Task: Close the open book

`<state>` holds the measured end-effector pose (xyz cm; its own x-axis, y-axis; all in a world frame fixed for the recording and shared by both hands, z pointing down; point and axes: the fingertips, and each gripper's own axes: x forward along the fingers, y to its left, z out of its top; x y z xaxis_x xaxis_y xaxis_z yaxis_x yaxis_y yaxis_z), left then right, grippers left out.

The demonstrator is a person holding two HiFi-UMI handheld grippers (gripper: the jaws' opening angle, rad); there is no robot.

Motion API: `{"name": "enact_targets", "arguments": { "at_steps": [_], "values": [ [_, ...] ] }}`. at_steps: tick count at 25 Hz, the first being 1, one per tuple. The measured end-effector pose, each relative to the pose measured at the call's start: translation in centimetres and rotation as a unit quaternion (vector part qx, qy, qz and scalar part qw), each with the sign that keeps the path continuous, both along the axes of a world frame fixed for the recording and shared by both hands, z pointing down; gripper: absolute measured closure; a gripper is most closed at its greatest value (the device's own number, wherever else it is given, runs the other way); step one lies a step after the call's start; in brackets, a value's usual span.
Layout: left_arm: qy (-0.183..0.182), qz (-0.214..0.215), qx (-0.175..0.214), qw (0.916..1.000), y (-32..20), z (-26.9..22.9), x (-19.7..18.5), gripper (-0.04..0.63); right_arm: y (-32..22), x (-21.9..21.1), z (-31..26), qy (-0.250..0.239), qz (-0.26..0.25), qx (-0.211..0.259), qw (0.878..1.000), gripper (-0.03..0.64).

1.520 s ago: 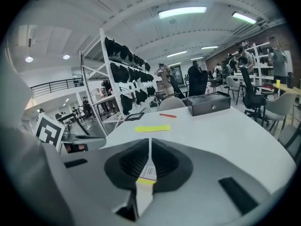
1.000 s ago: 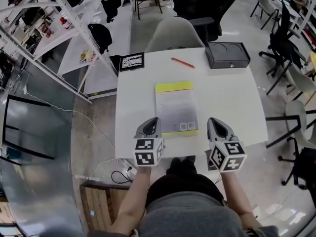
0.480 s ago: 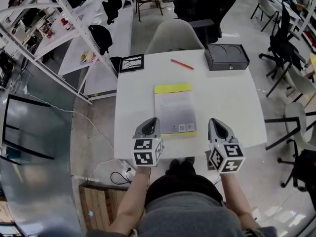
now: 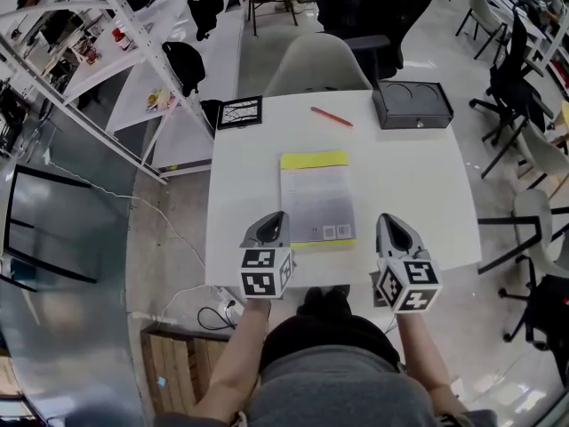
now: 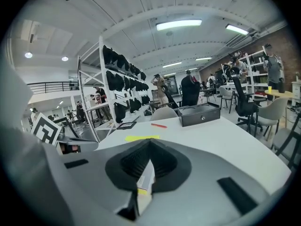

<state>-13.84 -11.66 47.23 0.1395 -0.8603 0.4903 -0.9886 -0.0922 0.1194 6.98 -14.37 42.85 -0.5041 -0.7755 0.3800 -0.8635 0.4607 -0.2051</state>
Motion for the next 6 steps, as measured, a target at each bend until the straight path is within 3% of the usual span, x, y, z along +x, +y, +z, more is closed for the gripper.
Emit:
{"name": "enact_targets", "arguments": {
  "at_steps": [6],
  "values": [
    [0.002,0.003,-0.003,1.0,-0.35,0.27,-0.05,0.589,-0.5,-0.14,0.12,0.0,-0.001,0.001,1.0,0.614]
  ]
}}
